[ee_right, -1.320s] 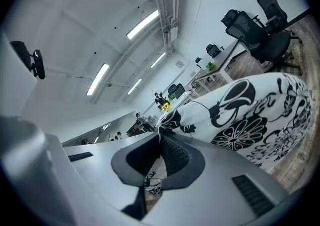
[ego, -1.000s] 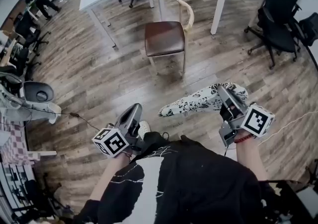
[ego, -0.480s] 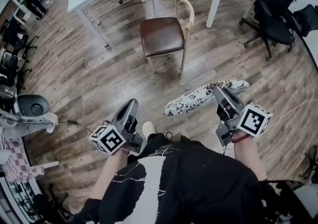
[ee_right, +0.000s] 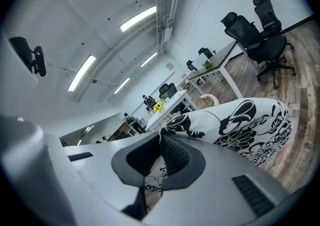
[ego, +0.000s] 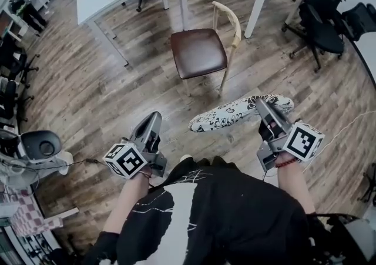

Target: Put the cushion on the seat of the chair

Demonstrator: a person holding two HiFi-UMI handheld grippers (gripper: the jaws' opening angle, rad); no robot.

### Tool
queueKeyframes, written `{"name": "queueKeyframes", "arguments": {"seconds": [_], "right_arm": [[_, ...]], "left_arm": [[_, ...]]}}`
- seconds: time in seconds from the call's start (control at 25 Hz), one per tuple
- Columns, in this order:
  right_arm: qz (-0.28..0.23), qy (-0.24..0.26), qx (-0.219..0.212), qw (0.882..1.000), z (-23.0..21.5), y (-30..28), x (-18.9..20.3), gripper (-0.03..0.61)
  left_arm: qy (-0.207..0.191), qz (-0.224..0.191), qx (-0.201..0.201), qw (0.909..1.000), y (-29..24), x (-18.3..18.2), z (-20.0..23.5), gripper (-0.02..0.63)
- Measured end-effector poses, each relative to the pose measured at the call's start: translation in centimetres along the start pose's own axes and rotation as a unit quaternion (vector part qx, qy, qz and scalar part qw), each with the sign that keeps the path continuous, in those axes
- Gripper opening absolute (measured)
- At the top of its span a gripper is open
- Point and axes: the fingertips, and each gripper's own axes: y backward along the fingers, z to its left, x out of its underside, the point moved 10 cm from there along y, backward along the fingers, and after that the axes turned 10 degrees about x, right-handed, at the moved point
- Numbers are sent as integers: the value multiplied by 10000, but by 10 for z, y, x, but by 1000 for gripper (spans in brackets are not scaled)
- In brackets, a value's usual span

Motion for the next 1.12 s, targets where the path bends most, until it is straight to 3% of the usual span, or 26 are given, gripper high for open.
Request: {"name": "queueKeyframes", "arguments": {"seconds": [0.64, 1.12], "right_arm": [[-296, 132, -159, 9993, 67, -78, 17, 21], [-90, 82, 114, 9999, 71, -105, 28, 21]], "left_arm": [[-187, 18, 307, 9994, 26, -66, 70, 16], [-82, -50, 122, 9999, 54, -55, 88, 15]]}}
